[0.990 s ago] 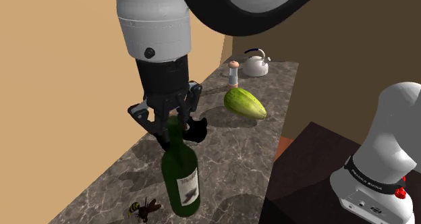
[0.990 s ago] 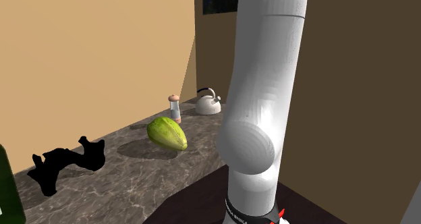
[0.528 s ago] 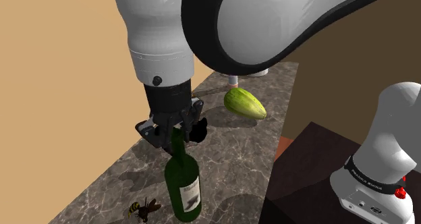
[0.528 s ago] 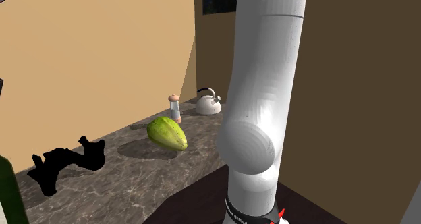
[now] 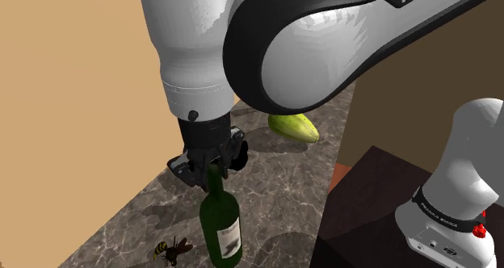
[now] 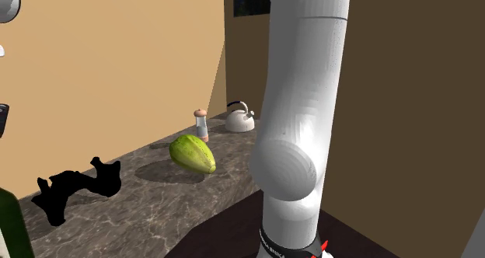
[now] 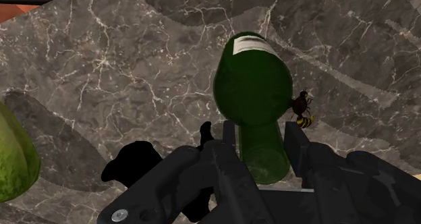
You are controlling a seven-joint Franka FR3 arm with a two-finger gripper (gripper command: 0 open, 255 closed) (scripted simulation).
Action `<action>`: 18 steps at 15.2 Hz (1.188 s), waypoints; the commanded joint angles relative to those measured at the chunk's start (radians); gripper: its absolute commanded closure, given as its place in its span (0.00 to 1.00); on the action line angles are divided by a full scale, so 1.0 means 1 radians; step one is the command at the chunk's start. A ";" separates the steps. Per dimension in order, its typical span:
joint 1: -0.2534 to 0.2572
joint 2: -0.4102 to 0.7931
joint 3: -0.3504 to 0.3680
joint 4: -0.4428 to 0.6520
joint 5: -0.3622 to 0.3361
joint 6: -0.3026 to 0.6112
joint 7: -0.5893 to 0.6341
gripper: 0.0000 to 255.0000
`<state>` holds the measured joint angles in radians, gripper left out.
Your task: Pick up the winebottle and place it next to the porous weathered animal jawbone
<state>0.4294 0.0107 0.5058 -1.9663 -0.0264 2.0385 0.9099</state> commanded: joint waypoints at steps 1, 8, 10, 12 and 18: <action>0.000 0.000 0.000 0.000 0.000 0.001 0.000 1.00; 0.000 0.000 0.000 0.000 0.000 0.001 0.000 0.00; 0.000 0.000 0.000 0.000 0.000 0.001 0.000 0.00; -0.002 -0.021 -0.001 0.046 0.012 -0.063 -0.008 0.00; -0.003 -0.034 -0.002 0.092 0.019 -0.121 -0.014 0.00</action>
<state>0.4268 -0.0243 0.5031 -1.8767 -0.0069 1.9196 0.8960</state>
